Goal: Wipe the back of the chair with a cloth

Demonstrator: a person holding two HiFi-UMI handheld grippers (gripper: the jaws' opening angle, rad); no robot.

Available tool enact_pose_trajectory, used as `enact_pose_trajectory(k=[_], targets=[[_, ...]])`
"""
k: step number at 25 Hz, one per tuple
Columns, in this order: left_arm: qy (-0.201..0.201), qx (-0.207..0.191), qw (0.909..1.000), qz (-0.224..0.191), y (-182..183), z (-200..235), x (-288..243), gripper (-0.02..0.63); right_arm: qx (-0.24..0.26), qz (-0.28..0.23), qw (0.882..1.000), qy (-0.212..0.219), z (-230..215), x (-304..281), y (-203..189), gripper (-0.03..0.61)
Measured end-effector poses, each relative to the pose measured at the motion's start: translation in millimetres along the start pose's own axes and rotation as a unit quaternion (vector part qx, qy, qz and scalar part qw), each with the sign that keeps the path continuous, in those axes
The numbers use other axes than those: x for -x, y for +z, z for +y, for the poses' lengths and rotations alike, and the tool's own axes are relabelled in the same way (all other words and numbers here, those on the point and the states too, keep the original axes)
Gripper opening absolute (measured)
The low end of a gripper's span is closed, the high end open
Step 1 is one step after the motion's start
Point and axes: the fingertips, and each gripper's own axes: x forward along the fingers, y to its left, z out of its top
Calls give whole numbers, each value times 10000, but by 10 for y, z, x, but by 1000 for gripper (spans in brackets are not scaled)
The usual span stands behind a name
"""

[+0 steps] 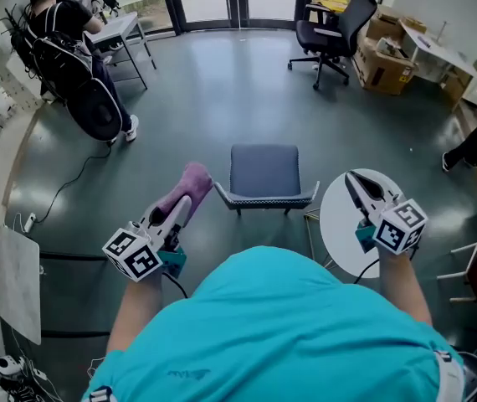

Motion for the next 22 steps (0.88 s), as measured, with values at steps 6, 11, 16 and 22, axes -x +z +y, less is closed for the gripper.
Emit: enact_pose_trajectory(k=[6, 11, 16, 22], targets=[[-25, -1, 9998, 195, -149, -424, -1153, 58, -63, -44, 9998, 166, -1043, 244, 27, -8], [60, -116, 9987, 489, -256, -573, -1732, 58, -253, -36, 9992, 295, -1607, 252, -50, -8], [200, -149, 9972, 701, -342, -311, -1862, 58, -461, 39, 9983, 364, -1736, -8, -226, -8], [1, -108, 9971, 751, -278, 434, -1818, 58, -277, 260, 9991, 172, -1501, -662, -230, -8]])
